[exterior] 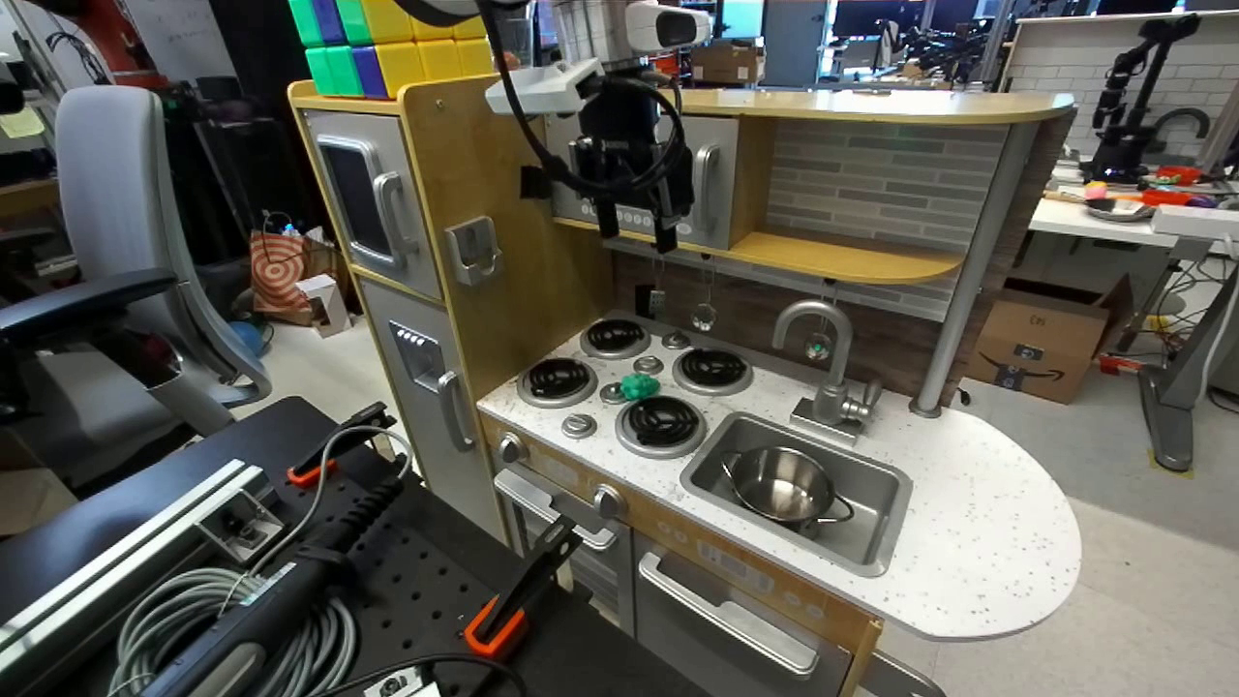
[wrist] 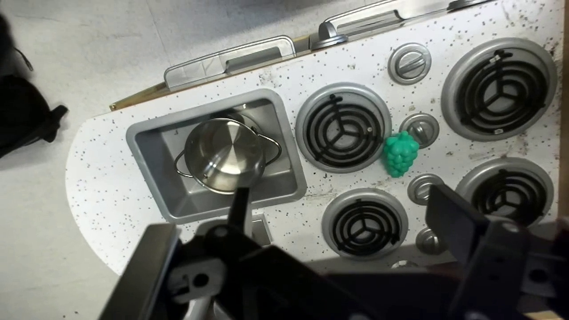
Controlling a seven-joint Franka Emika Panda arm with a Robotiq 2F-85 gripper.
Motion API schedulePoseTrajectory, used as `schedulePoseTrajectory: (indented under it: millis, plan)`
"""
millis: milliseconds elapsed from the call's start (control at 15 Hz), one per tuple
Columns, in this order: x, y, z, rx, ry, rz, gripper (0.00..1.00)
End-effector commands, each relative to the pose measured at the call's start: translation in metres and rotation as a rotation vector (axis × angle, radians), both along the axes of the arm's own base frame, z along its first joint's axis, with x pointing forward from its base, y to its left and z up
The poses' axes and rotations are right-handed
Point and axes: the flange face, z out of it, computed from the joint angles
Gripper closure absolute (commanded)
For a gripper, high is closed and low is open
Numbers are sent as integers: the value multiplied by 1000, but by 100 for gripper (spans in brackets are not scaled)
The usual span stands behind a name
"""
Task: Place the blue toy in the pot
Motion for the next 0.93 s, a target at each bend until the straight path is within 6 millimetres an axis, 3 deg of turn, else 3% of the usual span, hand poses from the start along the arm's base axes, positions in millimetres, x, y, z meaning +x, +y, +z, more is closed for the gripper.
schedulePoseTrajectory:
  millis: [0,200,333,867]
  plan:
    - [0,-1,2,0,-1,-1,0]
    - [0,-1,4,0,-5,-2,0]
    - [7,-1,-8,11,28,16,0]
    - [63,26,-95,114,84,139,0]
